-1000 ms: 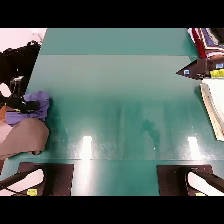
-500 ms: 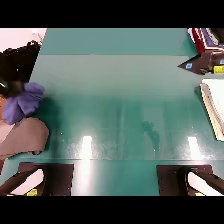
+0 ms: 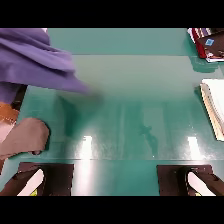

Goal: Fold the shirts.

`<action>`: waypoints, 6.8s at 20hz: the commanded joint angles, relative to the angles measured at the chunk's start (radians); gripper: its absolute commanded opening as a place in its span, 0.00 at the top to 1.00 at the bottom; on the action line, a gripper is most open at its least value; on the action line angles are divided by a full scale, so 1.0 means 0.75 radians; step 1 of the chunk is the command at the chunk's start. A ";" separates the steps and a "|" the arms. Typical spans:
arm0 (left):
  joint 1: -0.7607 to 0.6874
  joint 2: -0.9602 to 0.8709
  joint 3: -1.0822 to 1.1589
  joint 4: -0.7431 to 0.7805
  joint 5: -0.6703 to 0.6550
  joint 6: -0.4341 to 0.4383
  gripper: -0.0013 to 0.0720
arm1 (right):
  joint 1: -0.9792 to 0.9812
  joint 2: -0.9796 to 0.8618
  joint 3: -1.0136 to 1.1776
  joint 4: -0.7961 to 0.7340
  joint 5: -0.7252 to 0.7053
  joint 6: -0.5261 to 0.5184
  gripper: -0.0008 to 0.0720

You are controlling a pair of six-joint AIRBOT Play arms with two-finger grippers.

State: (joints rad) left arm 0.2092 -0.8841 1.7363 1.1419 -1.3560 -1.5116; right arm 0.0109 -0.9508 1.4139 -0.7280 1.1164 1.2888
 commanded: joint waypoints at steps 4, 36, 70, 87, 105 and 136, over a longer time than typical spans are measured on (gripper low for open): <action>-0.644 -0.112 -0.162 0.036 0.012 -0.051 0.95 | -0.001 0.021 0.002 0.002 -0.049 0.001 0.97; -0.372 -0.881 -0.793 -0.144 0.484 0.212 0.23 | 0.068 -0.087 -0.002 -0.010 0.136 0.001 0.97; -0.433 -0.580 -0.445 0.143 0.328 0.165 0.95 | 0.229 -0.411 -0.409 -0.373 0.008 0.017 0.97; -0.433 0.078 0.400 -0.025 0.301 0.142 0.95 | -0.304 0.277 0.576 -0.390 0.285 0.016 0.97; -0.433 -1.084 0.135 0.195 0.264 0.175 0.95 | 0.080 -0.861 0.260 -0.566 0.076 0.062 0.97; -0.433 -0.311 -1.382 -0.115 0.370 -0.049 0.25 | -0.131 -0.035 -0.455 -0.518 0.270 0.014 0.37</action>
State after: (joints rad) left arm -0.1162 -1.1873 0.8715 1.2148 -1.2106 -1.5444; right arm -0.0856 -1.0462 1.1389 -1.1168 1.3365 1.3022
